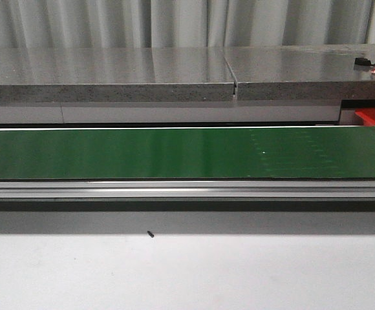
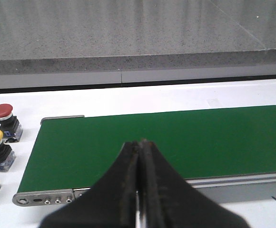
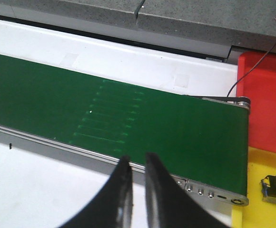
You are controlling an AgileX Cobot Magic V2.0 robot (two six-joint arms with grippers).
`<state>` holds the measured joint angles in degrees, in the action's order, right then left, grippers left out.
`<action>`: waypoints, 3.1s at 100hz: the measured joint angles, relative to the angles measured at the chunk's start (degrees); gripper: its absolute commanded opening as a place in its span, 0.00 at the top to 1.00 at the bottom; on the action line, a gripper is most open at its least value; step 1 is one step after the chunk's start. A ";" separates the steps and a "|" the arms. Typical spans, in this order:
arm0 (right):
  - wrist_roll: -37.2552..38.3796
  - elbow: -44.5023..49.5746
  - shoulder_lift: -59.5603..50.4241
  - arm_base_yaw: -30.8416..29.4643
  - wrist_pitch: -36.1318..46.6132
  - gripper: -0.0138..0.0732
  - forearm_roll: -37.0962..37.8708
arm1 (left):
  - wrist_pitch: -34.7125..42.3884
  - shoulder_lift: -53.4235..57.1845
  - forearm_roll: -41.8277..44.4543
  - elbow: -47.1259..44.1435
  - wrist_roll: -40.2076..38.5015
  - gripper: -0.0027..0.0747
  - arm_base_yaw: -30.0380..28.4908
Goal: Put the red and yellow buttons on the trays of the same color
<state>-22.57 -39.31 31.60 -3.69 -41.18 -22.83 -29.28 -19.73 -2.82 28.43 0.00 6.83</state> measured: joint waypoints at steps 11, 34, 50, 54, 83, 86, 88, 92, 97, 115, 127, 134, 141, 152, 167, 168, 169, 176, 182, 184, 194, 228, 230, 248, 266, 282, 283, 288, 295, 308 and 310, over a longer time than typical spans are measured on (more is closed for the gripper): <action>0.00 0.54 -1.12 0.00 -0.11 0.92 0.05 | 0.00 0.00 0.00 0.00 0.00 0.99 0.00; 0.00 0.77 -1.23 0.00 -0.11 0.92 -0.06 | 0.00 0.00 0.00 0.00 0.00 0.99 0.00; 0.00 0.77 -1.23 0.00 -0.11 0.92 -0.06 | 0.00 0.00 0.00 0.00 0.00 0.99 0.00; 0.00 0.77 -1.23 0.00 -0.11 0.92 -0.16 | 0.00 0.00 0.00 0.00 0.00 0.99 0.00; 0.00 0.77 -1.23 0.00 -0.11 0.92 -0.16 | 0.00 0.00 0.00 0.00 0.00 0.99 0.00; 0.00 0.77 -1.23 0.00 -0.11 0.92 -0.16 | 0.00 0.00 0.00 0.00 0.00 0.99 0.00; 0.00 0.77 -1.23 0.00 -0.11 0.92 -0.16 | 0.00 0.00 0.00 0.00 0.00 0.98 0.00; 0.00 0.77 -1.23 0.00 -0.11 0.92 -0.16 | 0.00 0.00 0.00 0.00 0.00 0.95 0.00; 0.00 0.77 -1.23 0.00 -0.11 0.92 -0.16 | 0.00 0.00 0.00 0.00 0.00 0.88 0.00; 0.00 0.77 -1.23 0.00 -0.11 0.92 -0.16 | 0.00 0.00 0.00 0.00 0.00 0.35 0.00; 0.00 0.77 -1.23 0.00 -0.11 0.92 -0.16 | 0.00 0.00 0.11 0.00 0.00 0.14 0.00; 0.00 0.77 -1.23 0.00 -0.11 0.92 -0.16 | 0.00 0.00 0.11 0.00 0.00 0.14 0.00; 0.00 0.77 -1.23 0.00 -0.11 0.92 -0.16 | 0.00 0.00 0.11 0.00 0.00 0.14 0.00; 0.00 0.77 -1.23 0.00 -0.11 0.92 -0.16 | 0.00 0.00 0.11 0.00 0.00 0.14 0.00; 0.00 0.77 -1.23 0.00 -0.11 0.92 -0.16 | -0.18 -0.33 2.29 0.47 -5.62 0.14 -1.02; 0.00 0.77 -1.23 0.00 -0.11 0.92 -0.16 | -0.18 -0.50 2.82 0.56 -6.02 0.14 -1.16; 0.00 0.77 -1.23 0.00 -0.11 0.92 -0.16 | -0.39 -0.70 2.82 0.77 -6.41 0.14 -1.45; 0.00 0.77 -1.23 0.00 -0.11 0.92 -0.16 | -1.52 -2.45 6.56 2.25 -10.12 0.14 -3.24; 0.00 0.77 -1.23 0.00 -0.11 0.92 -0.16 | -2.88 -4.57 9.81 3.91 -13.21 0.14 -4.99; 0.00 0.77 -1.23 0.00 -0.11 0.92 -0.16 | -3.46 -5.52 10.86 4.64 -14.22 0.14 -5.73; 0.00 0.77 -1.23 0.00 -0.11 0.92 -0.16 | -6.51 -10.97 14.22 8.58 -18.24 0.14 -9.72; 0.00 0.77 -1.23 0.00 -0.11 0.92 -0.16 | -7.26 -34.29 15.53 21.05 -20.37 0.14 -23.07; 0.00 0.77 -1.23 0.00 -0.11 0.92 -0.16 | -7.26 -35.81 15.53 21.80 -20.37 0.14 -23.66; 0.00 0.77 -1.23 0.00 -0.11 0.92 -0.16 | -7.26 -48.05 15.63 27.72 -20.48 0.14 -28.23; 0.00 0.77 -1.23 0.00 -0.11 0.92 -0.16 | -7.26 -58.12 15.87 32.61 -20.48 0.14 -30.79; 0.00 0.77 -1.23 0.00 -0.11 0.92 -0.16 | -7.26 -65.41 16.14 35.02 -20.48 0.14 -31.18; 0.00 0.77 -1.23 0.00 -0.11 0.92 -0.16 | -7.26 -65.95 16.14 35.00 -20.48 0.14 -31.18; 0.00 0.77 -1.23 0.00 -0.11 0.92 -0.16 | -7.14 -67.67 16.24 35.39 -20.48 0.14 -31.18; 0.00 0.77 -1.23 0.00 -0.11 0.92 -0.16 | -6.84 -69.72 16.37 35.64 -20.48 0.14 -31.18; 0.00 0.77 -1.23 0.00 -0.11 0.92 -0.16 | -5.79 -72.65 16.84 35.64 -20.48 0.14 -31.18; 0.00 0.77 -1.23 0.00 -0.11 0.92 -0.16 | -5.63 -73.05 16.84 35.66 -20.48 0.14 -31.18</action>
<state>-22.57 -38.54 30.37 -3.69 -41.29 -22.99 -34.91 -92.78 14.02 64.09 -20.48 -24.35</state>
